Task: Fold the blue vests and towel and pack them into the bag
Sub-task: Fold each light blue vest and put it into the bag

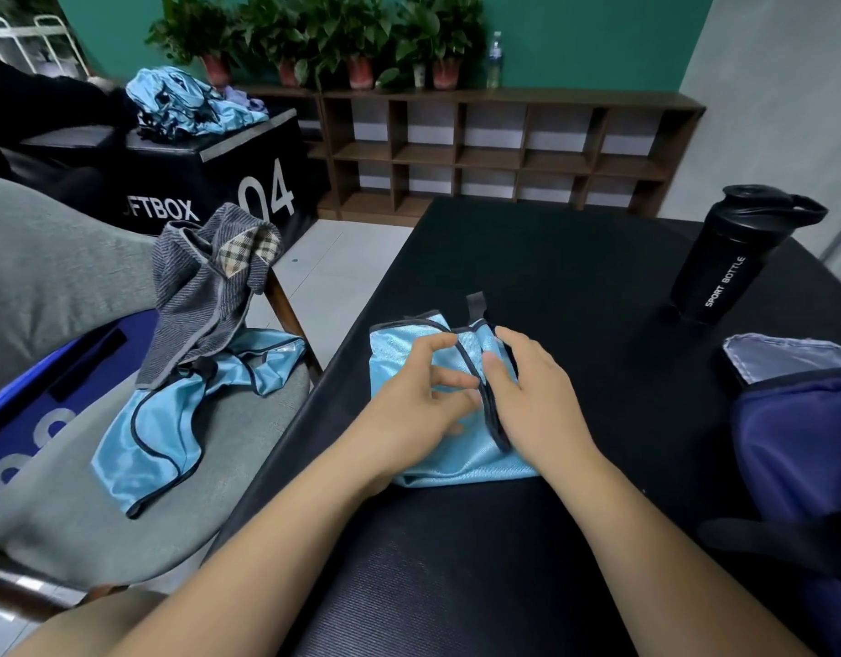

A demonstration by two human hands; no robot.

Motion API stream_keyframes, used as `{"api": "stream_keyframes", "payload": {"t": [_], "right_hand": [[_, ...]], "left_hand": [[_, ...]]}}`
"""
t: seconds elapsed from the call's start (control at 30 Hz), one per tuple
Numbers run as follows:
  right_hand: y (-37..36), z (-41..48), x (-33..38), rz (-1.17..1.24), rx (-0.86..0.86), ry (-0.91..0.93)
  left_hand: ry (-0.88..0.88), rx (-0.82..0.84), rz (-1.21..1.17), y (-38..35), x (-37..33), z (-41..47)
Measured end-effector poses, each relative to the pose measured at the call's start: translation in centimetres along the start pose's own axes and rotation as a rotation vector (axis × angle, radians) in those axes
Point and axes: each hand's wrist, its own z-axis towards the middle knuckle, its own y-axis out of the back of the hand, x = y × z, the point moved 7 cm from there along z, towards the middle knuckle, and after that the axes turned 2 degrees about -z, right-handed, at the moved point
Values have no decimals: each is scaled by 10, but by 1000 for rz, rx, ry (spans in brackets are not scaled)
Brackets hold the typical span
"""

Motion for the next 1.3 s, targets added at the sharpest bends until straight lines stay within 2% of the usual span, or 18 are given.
{"api": "stream_keyframes", "payload": {"t": [0.1, 0.23, 0.4, 0.57, 0.83, 0.93, 1.1, 1.3], "right_hand": [[5, -4, 15, -48, -67, 143], [2, -10, 27, -63, -57, 331], [2, -12, 32, 9, -28, 365], [-4, -14, 34, 14, 86, 328], [-15, -12, 20, -121, 183, 276], [-10, -15, 28, -49, 202, 276], [3, -26, 51, 232, 281, 263], [-3, -29, 44, 200, 337, 205]], "left_hand": [[-37, 59, 34, 0, -4, -7], [-197, 54, 315, 8, -11, -20], [-366, 99, 673, 17, -11, -36], [-398, 132, 865, 12, -1, -38], [-432, 125, 884, 9, -3, -37], [-398, 91, 751, 21, -7, -37], [-394, -12, 636, 45, -13, -34], [-314, -119, 554, 61, -8, -25]]}}
